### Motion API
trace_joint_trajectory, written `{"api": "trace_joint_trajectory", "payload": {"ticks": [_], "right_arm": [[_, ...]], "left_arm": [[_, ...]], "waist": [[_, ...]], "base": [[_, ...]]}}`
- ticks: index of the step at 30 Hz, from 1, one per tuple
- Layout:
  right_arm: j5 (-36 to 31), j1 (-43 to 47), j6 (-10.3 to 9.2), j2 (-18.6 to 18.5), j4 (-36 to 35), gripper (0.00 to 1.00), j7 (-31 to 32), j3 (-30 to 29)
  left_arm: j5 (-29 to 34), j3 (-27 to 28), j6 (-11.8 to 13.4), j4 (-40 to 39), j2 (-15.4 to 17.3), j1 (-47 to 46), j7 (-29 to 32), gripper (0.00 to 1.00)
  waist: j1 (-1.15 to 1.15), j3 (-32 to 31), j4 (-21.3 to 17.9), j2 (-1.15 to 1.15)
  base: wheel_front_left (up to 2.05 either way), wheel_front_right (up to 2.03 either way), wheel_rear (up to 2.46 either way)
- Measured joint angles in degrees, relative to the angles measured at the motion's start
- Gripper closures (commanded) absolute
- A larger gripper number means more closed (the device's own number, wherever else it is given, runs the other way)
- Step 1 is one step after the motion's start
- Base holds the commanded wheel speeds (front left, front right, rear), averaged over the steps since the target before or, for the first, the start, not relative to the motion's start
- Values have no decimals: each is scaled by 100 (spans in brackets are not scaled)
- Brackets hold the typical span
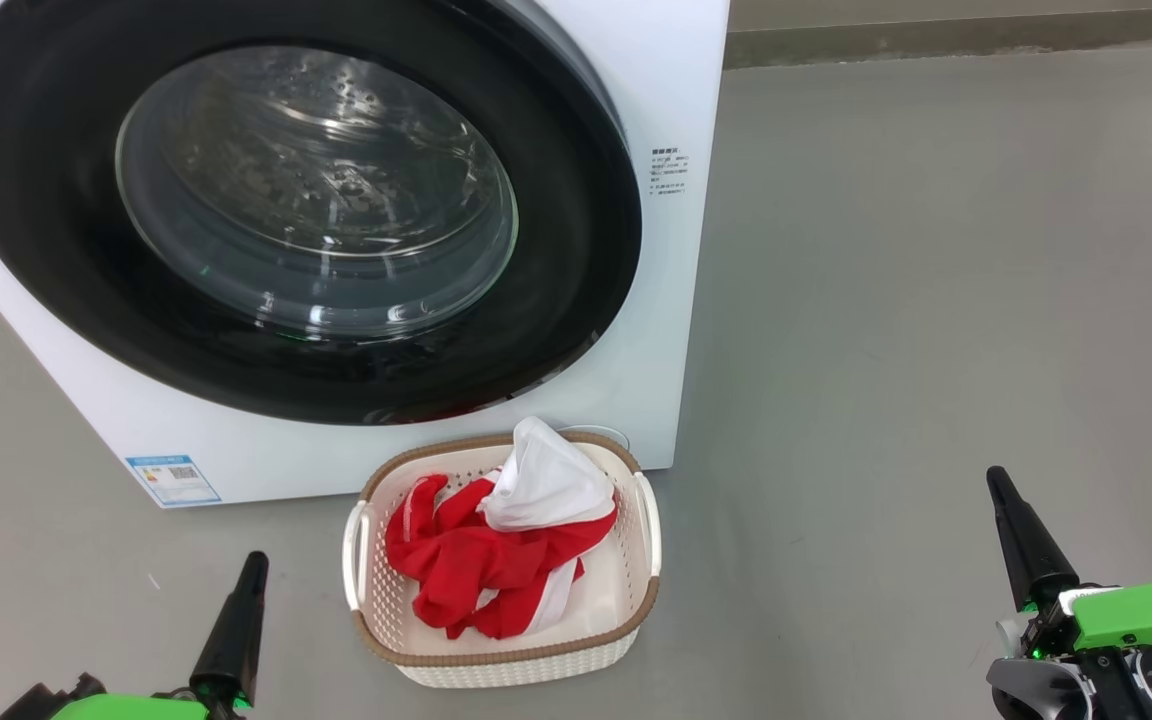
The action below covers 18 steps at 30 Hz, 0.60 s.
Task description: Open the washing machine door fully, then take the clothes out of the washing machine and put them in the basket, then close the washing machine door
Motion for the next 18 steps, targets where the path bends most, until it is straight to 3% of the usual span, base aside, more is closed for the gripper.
{"api": "trace_joint_trajectory", "payload": {"ticks": [18], "right_arm": [[0, 0, 0, 0, 0, 100, 0, 0]], "left_arm": [[0, 0, 0, 0, 0, -1, 0, 100]], "waist": [[0, 0, 0, 0]], "base": [[0, 0, 0]]}}
